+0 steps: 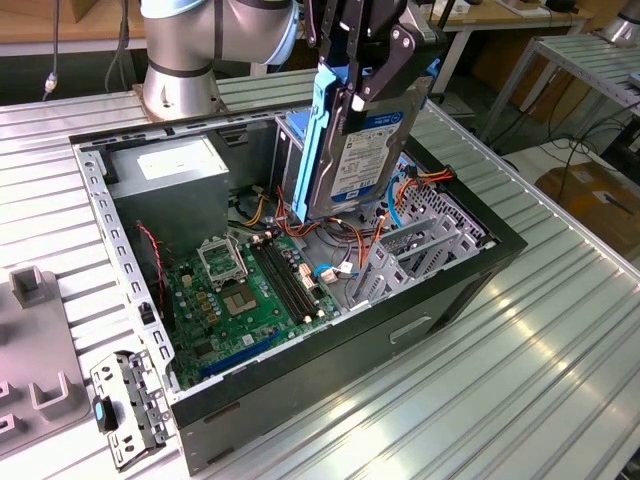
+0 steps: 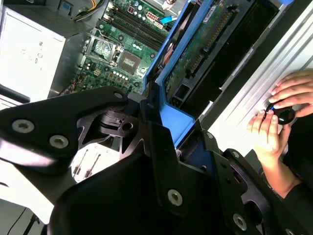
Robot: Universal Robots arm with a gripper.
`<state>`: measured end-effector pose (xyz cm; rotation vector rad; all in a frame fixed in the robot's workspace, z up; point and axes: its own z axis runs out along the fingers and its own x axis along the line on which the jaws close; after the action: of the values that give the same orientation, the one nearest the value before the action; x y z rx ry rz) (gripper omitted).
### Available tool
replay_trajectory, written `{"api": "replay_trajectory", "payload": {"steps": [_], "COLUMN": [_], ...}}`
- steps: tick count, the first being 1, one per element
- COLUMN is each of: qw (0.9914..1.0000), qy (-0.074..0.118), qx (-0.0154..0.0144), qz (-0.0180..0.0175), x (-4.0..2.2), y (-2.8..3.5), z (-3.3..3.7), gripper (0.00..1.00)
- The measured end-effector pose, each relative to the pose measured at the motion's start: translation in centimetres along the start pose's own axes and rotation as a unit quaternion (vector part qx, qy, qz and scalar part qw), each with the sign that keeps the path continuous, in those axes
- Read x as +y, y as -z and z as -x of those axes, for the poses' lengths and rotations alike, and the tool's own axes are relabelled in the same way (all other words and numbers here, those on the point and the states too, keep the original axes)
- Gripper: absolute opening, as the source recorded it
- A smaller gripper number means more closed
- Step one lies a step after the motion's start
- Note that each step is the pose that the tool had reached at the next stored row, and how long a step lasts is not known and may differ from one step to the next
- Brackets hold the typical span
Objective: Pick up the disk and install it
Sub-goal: 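Insert the disk into the insertion slot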
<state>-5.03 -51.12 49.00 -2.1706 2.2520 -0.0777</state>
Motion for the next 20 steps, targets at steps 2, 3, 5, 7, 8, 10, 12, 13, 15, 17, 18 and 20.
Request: {"api": "replay_trajectory", "payload": {"steps": [2, 3, 5, 7, 8, 10, 12, 13, 15, 17, 18, 20], "qw": [1.00000, 1.00000, 1.00000, 1.00000, 1.00000, 1.00000, 1.00000, 1.00000, 1.00000, 1.00000, 1.00000, 1.00000], "qy": [0.000, 0.000, 0.000, 0.000, 0.000, 0.000, 0.000, 0.000, 0.000, 0.000, 0.000, 0.000], "qx": [0.0000, 0.0000, 0.0000, 0.0000, 0.0000, 0.0001, 0.0001, 0.0000, 0.0000, 0.0000, 0.0000, 0.0000], "qz": [0.0000, 0.0000, 0.0000, 0.0000, 0.0000, 0.0000, 0.0000, 0.0000, 0.0000, 0.0000, 0.0002, 0.0011], "x": [0.00, 0.00, 0.00, 0.00, 0.00, -0.02, -0.02, -0.03, -0.06, -0.28, -0.44, -0.90], "y": [0.00, 0.00, 0.00, 0.00, 0.00, 0.00, -0.01, -0.02, -0.04, -0.06, -0.08, -0.12], "z": [0.00, 0.00, -0.01, -0.03, -0.08, -0.23, -0.51, -0.77, -1.08, -1.12, -1.12, -1.12], "gripper": [0.37, 0.37, 0.37, 0.37, 0.37, 0.37, 0.37, 0.37, 0.37, 0.37, 0.37, 0.37]}}
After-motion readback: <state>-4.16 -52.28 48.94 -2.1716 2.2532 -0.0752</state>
